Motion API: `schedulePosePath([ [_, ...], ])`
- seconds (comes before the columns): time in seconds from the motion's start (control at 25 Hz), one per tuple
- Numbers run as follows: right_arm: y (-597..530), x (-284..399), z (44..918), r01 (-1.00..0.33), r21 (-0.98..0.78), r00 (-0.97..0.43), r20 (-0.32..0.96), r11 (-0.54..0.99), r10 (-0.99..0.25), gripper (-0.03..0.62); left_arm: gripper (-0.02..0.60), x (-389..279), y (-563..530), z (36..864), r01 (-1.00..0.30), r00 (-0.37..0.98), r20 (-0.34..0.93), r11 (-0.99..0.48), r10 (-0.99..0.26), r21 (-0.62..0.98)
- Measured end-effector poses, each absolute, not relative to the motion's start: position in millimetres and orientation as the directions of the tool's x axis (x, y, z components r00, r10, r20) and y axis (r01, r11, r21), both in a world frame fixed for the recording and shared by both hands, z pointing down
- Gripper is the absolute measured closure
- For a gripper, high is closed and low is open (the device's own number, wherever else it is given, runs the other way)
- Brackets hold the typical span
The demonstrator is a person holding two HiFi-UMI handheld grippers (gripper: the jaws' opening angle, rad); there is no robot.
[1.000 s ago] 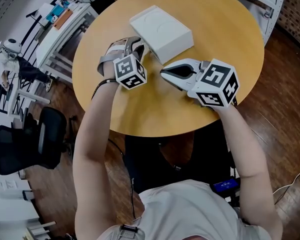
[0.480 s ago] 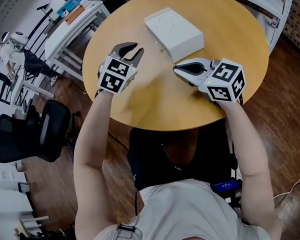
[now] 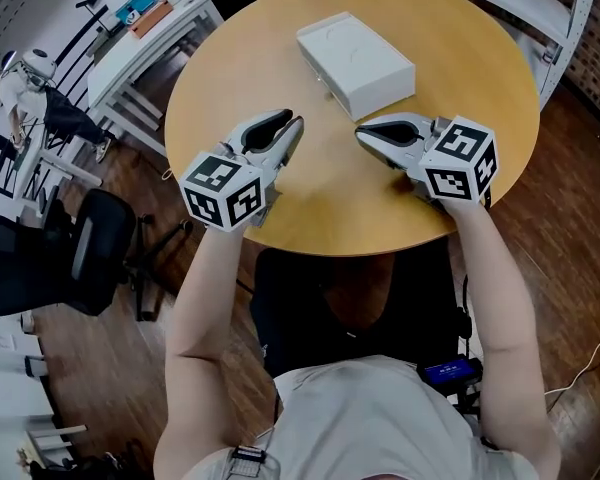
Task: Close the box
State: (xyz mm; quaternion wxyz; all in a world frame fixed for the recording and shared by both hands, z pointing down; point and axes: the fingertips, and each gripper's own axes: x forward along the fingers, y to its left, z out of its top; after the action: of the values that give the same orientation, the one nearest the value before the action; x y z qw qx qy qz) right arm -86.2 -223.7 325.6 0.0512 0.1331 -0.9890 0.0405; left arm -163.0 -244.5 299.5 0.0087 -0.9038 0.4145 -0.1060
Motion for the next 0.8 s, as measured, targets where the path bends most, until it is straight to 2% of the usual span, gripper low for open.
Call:
schedulePosePath([
  [0.28,-228,-91,325,-0.266,-0.07,-0.96,0.113,0.961,-0.258,0.592,0.513,-150,-235,316,-0.737,0.668,0.129,-0.676,-0.733,-0.027],
  [0.56,-227,-91,327,-0.267,-0.07,-0.959,0.114,0.961,-0.258,0.592,0.579,-151,-235,315,-0.734,0.679,0.073,-0.679,-0.731,0.029],
  [0.8,-228,-90,327,-0.268,-0.071,-0.959,0.115,0.961,-0.259,0.592,0.58,-149,-235,316,-0.725,0.688,0.078,-0.688,-0.721,0.032],
])
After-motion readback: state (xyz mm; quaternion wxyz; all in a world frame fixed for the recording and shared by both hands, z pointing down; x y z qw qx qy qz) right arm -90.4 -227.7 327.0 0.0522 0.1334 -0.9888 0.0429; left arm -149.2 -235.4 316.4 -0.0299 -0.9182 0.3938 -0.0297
